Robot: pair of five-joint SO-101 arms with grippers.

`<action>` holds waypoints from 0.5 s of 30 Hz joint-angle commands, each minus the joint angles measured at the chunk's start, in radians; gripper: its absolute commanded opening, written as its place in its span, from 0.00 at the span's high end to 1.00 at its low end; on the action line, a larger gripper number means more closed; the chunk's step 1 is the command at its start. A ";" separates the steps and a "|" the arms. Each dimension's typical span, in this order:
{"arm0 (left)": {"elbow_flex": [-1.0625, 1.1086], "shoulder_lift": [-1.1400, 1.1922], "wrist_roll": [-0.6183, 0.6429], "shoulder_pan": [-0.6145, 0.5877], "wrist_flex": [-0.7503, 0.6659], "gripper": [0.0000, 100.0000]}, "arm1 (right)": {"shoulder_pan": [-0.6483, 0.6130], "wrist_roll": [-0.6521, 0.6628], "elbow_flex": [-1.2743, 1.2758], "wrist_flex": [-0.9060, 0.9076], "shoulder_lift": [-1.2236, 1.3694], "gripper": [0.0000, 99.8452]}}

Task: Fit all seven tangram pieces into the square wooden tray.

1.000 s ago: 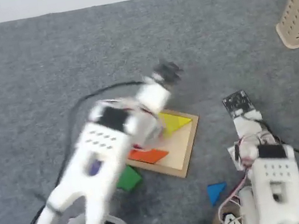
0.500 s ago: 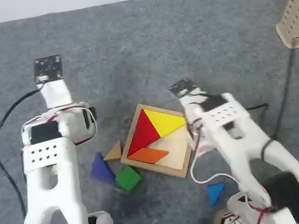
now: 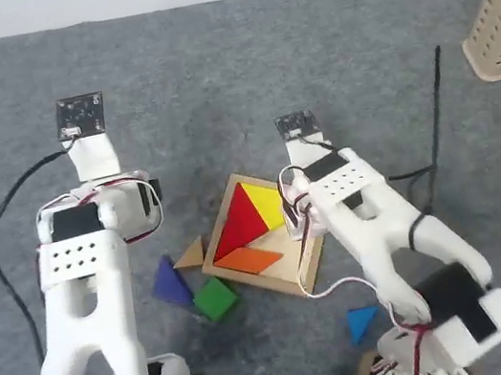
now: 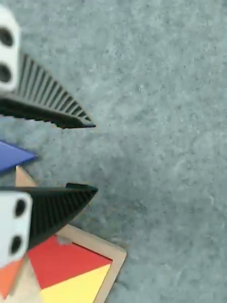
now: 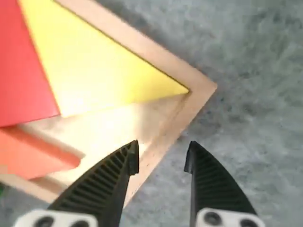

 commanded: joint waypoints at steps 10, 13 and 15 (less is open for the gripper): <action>-0.002 -0.037 0.009 0.046 -0.014 0.82 | 0.213 0.104 -0.141 -0.050 0.134 0.96; 0.010 -0.038 0.008 0.046 -0.018 0.82 | 0.282 0.123 -0.210 -0.074 0.200 0.97; 0.013 -0.038 0.006 0.046 -0.015 0.82 | 0.317 0.141 -0.270 -0.073 0.243 0.97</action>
